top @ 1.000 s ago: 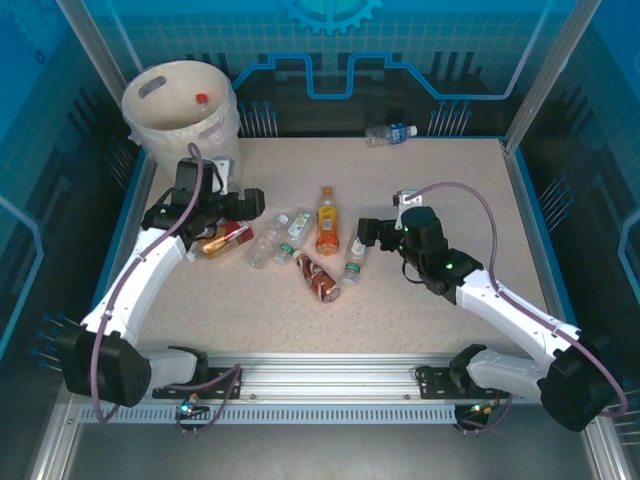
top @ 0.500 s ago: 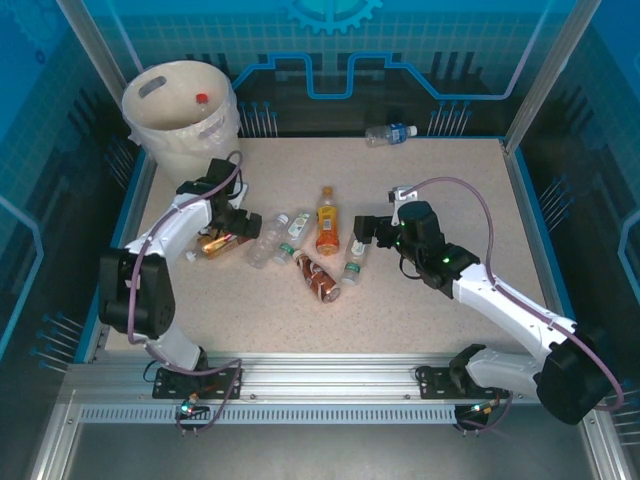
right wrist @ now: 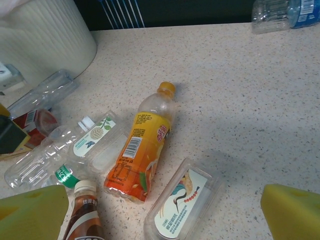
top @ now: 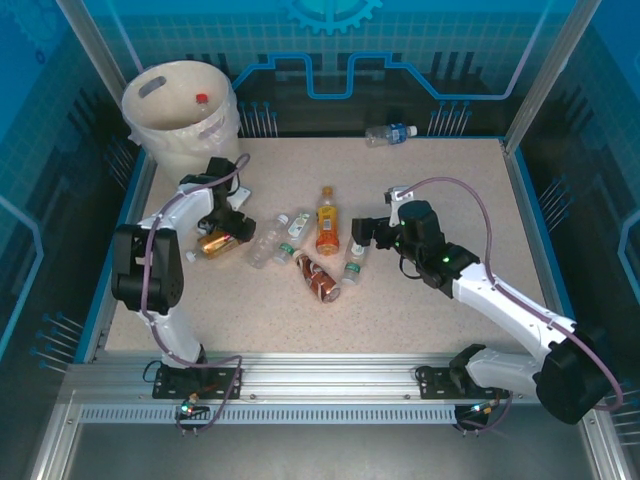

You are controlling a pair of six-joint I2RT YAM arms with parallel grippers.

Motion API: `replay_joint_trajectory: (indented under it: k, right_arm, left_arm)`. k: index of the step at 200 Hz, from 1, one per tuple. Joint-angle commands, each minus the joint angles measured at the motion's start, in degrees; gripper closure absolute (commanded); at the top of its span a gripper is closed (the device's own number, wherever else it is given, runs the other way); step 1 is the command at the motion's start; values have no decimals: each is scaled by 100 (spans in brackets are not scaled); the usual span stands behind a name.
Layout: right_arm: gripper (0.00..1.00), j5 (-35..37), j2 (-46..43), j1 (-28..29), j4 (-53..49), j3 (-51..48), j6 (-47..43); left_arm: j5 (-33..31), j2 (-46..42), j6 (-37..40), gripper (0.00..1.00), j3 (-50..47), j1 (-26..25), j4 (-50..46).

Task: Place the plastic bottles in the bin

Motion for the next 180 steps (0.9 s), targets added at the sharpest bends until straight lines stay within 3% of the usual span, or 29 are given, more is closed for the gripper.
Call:
replay_joint_trajectory:
  k: [1, 25, 58, 80, 112, 145, 180]
  right_arm:
    - [0, -260, 160, -41, 114, 317, -178]
    - [0, -389, 281, -41, -7, 521, -238]
    - [0, -478, 359, -32, 105, 465, -151]
    - [0, -500, 371, -32, 80, 470, -142]
    - [0, -471, 341, -34, 29, 470, -207]
    - [0, -461, 304, -35, -17, 461, -224]
    - [0, -448, 304, -32, -16, 448, -197]
  left_arm:
    - [214, 168, 320, 12, 79, -3, -253]
    - [257, 206, 241, 17, 178, -12, -255]
    - [940, 198, -81, 23, 328, -80, -95]
    - [918, 310, -459, 24, 459, -109, 11]
    - [787, 541, -883, 19, 606, -130, -30]
    - [325, 547, -567, 13, 422, -144, -9]
    - [565, 526, -295, 11, 373, -193, -110]
